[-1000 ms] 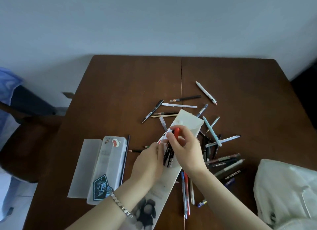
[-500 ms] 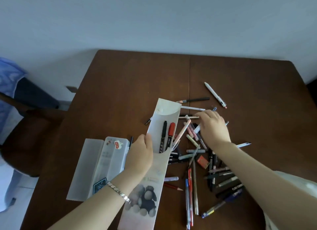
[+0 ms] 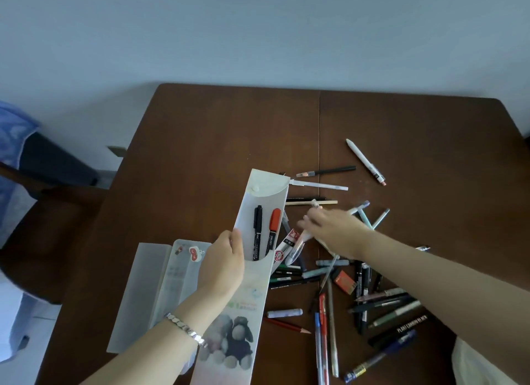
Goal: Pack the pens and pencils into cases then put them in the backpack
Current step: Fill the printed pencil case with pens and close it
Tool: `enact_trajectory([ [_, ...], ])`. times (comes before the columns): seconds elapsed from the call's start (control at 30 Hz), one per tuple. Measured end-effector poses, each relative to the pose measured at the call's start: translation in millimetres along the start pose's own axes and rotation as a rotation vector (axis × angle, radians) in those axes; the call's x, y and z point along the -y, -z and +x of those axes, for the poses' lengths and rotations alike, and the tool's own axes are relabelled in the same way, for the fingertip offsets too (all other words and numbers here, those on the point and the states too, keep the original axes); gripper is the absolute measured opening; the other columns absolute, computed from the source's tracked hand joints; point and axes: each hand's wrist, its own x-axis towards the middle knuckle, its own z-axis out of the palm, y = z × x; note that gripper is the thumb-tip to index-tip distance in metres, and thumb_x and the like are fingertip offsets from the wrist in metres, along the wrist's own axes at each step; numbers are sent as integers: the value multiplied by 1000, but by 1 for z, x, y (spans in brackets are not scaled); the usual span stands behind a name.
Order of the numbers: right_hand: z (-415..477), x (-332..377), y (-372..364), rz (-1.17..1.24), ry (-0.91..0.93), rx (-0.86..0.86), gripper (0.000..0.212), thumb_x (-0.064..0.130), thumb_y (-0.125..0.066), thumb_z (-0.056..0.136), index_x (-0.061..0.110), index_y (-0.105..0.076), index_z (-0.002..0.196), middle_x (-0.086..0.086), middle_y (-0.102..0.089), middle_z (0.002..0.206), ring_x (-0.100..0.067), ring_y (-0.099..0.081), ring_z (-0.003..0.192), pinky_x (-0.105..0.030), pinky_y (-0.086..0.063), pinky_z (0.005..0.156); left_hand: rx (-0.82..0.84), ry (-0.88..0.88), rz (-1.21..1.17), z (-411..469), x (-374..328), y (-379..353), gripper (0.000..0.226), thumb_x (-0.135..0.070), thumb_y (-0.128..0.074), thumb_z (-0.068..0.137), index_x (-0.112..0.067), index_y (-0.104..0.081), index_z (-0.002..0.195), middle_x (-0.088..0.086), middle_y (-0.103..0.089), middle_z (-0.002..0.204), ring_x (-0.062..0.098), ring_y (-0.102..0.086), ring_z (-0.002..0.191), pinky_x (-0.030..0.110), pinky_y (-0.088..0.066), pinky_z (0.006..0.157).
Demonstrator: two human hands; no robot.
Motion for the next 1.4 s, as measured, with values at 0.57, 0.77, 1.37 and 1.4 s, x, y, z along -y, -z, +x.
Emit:
enact_trajectory([
  [0.57,-57,67,81,1819,-636,-957,60,1,-38,97,32,-15,142,-4,-59,80,0,-63,69,-16,-54,74,142,-63,96,-46,1,-7,39,-33,-24,101,-12,-46,76,-1,-45,62,12,-48,61,20,-33,48],
  [0.77,-62,114,82,2043,-608,-951,55,-17,-42,88,30,-43,117,-5,-56,82,-19,-67,83,-36,-56,82,202,-203,-32,-78,-27,-10,41,-38,-27,100,-14,-53,79,-6,-52,65,6,-49,59,18,-32,49],
  [1.37,-82,109,63,613,-486,-397,48,22,-42,98,12,-30,143,-7,-32,150,-21,-19,142,-32,-15,115,158,-209,-148,-91,-27,-13,34,-36,-27,100,-14,-52,91,-9,-51,69,5,-49,61,14,-34,51],
  [1.4,-87,110,54,646,-456,-495,44,16,-46,95,10,-40,138,-11,-40,144,-24,-29,138,-34,-23,112,142,-185,-161,-87,-25,-13,34,-36,-27,100,-14,-53,94,-9,-52,71,4,-49,63,16,-34,52],
])
